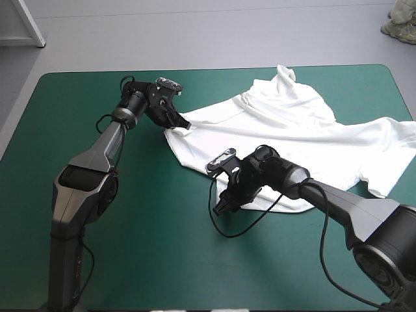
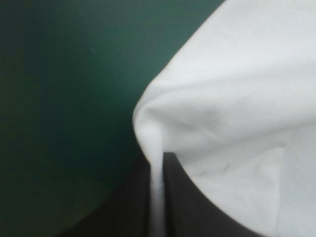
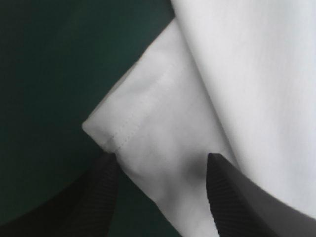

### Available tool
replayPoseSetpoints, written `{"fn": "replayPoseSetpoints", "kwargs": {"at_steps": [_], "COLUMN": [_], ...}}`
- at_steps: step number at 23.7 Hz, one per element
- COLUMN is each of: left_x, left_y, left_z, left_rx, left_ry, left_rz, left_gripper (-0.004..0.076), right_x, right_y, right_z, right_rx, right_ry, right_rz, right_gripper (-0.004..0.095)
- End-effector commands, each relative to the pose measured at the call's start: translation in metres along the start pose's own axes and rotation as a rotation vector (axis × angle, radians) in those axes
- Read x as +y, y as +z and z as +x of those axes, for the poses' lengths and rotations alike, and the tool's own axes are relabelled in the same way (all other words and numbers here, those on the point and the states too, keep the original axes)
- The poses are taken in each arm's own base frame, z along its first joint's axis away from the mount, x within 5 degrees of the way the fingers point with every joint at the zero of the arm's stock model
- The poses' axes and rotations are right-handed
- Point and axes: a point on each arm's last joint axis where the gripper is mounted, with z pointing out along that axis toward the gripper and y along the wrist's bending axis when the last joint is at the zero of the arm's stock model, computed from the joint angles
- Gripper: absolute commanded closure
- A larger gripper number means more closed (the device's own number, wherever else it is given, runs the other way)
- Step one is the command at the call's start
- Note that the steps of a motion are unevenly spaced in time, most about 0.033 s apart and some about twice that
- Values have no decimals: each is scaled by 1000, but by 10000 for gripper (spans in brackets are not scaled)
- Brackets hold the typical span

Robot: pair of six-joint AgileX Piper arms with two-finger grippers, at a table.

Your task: Fold the cloth

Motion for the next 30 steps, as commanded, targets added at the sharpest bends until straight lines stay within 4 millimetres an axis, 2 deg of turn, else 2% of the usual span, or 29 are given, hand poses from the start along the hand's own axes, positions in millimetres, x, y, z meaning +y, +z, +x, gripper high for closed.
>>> {"fn": "replayPoseSetpoints", "kwargs": {"at_steps": [1, 10, 11, 13, 15, 16, 18, 19, 20, 22, 23, 24, 25, 26, 27, 30], "left_x": [5, 5, 5, 5, 5, 5, 5, 5, 5, 5, 4, 3, 1, 0, -2, -6], "left_y": [-32, -33, -33, -33, -33, -34, -37, -45, -52, -83, -108, -122, -149, -162, -185, -221], "left_z": [-10, -10, -10, -10, -10, -11, -13, -16, -19, -31, -38, -41, -45, -47, -50, -50], "left_rx": [-57, -59, -59, -60, -62, -63, -67, -80, -94, -166, -216, -242, -292, -321, -372, -446], "left_ry": [10, 8, 8, 6, 6, 7, 8, 2, -2, 5, -12, -27, -45, -57, -62, -64], "left_rz": [-44, -41, -41, -38, -38, -38, -39, -41, -44, -60, -68, -71, -77, -80, -82, -89], "left_gripper": [703, 703, 703, 703, 703, 703, 703, 703, 703, 703, 703, 703, 703, 703, 703, 703], "right_x": [3, 3, 4, 9, 16, 24, 30, 30, 29, 25, 19, 17, 10, 6, -1, -15], "right_y": [-19, 17, 27, 37, 48, 56, 58, 55, 50, 31, 12, -4, -30, -48, -80, -137], "right_z": [-8, -3, 0, 4, 7, 8, 5, 3, 2, 0, -2, -5, -8, -10, -13, -18], "right_rx": [-89, 35, 83, 129, 162, 158, 113, 91, 78, 45, -1, -40, -102, -144, -215, -337], "right_ry": [-23, -17, -22, -38, -57, -77, -70, -50, -47, -45, -53, -38, -21, -17, 9, 45], "right_rz": [3, -6, -8, -11, -17, -22, -24, -23, -13, 41, 104, 134, 195, 233, 275, 341], "right_gripper": [395, 457, 517, 606, 735, 894, 925, 925, 925, 925, 925, 925, 925, 925, 925, 925]}}
